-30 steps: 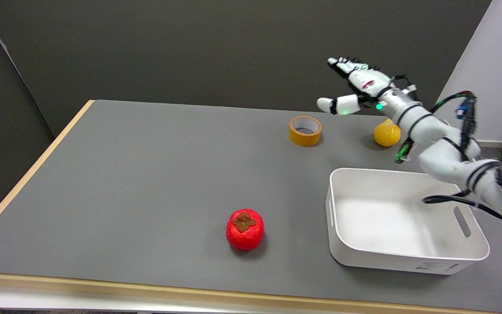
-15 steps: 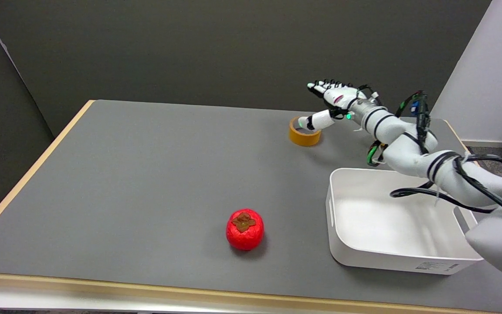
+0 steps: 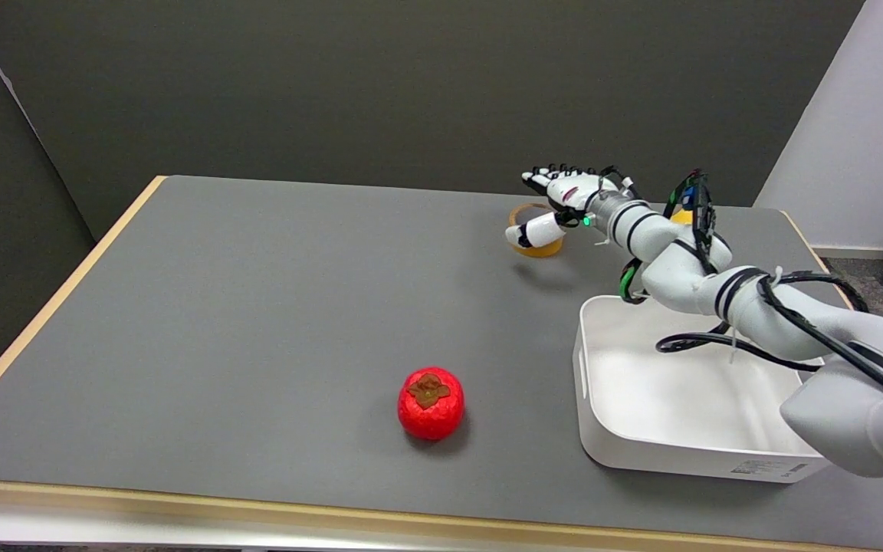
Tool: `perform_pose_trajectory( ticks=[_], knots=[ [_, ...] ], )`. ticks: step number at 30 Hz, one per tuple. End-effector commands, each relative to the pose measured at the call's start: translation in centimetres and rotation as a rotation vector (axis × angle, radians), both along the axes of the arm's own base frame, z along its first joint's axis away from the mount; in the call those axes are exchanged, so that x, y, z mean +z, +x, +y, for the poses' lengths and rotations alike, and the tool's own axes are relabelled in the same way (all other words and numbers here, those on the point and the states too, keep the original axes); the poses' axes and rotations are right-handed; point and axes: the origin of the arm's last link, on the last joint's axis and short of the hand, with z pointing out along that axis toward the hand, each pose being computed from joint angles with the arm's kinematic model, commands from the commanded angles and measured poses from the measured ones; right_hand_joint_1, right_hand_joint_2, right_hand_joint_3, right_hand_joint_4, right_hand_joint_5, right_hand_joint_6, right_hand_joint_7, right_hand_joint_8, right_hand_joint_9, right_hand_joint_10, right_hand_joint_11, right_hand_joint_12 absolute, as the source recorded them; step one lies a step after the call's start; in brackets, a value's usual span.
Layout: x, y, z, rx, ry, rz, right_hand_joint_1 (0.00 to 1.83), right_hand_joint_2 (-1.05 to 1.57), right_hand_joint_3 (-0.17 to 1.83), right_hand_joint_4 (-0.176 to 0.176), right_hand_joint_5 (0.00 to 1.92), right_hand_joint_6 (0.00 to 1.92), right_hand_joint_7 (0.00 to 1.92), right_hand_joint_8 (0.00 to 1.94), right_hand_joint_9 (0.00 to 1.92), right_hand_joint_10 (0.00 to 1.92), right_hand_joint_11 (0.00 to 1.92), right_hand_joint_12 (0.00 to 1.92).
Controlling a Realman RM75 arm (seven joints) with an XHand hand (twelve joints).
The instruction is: Pick up the yellow tape.
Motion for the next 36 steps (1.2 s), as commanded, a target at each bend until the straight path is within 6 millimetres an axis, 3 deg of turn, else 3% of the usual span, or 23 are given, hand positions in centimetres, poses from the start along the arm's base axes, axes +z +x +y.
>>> perform_pose_trajectory(
  ticks=[1, 9, 12, 14, 16, 20, 23, 26, 29, 31, 33, 34, 35, 36],
  knots=[
    [-1.6, -2.1, 0.0, -0.061, 0.004, 0.003, 0.22, 0.48, 0.92, 0.069, 0.0, 0.0, 0.0, 0.0, 0.0, 0.14, 0.0, 0.83],
    [-1.7, -2.4, 0.3, -0.049, 0.019, -0.005, 0.23, 0.49, 0.94, 0.064, 0.0, 0.0, 0.0, 0.03, 0.0, 0.2, 0.0, 0.85],
    [-1.7, -2.5, 0.6, -0.027, 0.032, -0.019, 0.25, 0.5, 0.94, 0.075, 0.0, 0.04, 0.0, 0.15, 0.0, 0.38, 0.0, 1.01],
    [-1.6, -2.5, 0.6, -0.015, 0.039, -0.027, 0.29, 0.52, 0.97, 0.078, 0.0, 0.11, 0.03, 0.12, 0.03, 0.42, 0.04, 0.95],
    [-1.6, -2.5, 0.7, -0.005, 0.036, -0.051, 0.38, 0.54, 0.98, 0.084, 0.02, 0.14, 0.06, 0.21, 0.08, 0.54, 0.08, 1.02],
    [-1.2, -2.4, 1.0, 0.034, 0.02, -0.13, 0.66, 0.62, 0.98, 0.082, 0.02, 0.24, 0.16, 0.28, 0.2, 0.6, 0.16, 1.2],
    [-0.9, -2.4, 1.2, 0.055, 0.009, -0.179, 0.74, 0.64, 1.02, 0.087, 0.07, 0.22, 0.2, 0.34, 0.25, 0.66, 0.24, 1.24],
    [-0.8, -2.5, 1.4, 0.066, 0.004, -0.207, 0.87, 0.68, 1.02, 0.098, 0.11, 0.38, 0.28, 0.41, 0.34, 0.74, 0.34, 1.4],
    [-0.9, -2.5, 1.5, 0.072, 0.006, -0.22, 1.03, 0.83, 0.93, 0.135, 0.27, 0.71, 0.54, 0.74, 0.51, 1.04, 0.54, 1.6],
    [-1.0, -2.4, 1.6, 0.079, 0.012, -0.224, 1.06, 0.86, 0.9, 0.146, 0.27, 0.83, 0.55, 0.78, 0.55, 1.09, 0.56, 1.62],
    [-1.1, -2.1, 1.7, 0.09, 0.019, -0.226, 1.27, 1.09, 0.36, 0.172, 0.34, 1.12, 0.67, 1.39, 0.64, 1.18, 0.67, 1.65],
    [-1.1, -1.7, 1.7, 0.103, 0.025, -0.228, 1.25, 1.17, 0.21, 0.084, 0.4, 1.34, 0.73, 1.43, 0.68, 1.18, 0.7, 1.64],
    [-1.3, -1.3, 1.7, 0.113, 0.033, -0.231, 1.18, 1.24, 0.12, -0.036, 0.46, 1.58, 0.77, 1.36, 0.72, 1.17, 0.72, 1.63],
    [-1.3, -0.7, 1.7, 0.131, 0.042, -0.234, 1.15, 1.26, 0.09, -0.091, 0.5, 1.67, 0.8, 1.33, 0.75, 1.17, 0.74, 1.62]
  ],
)
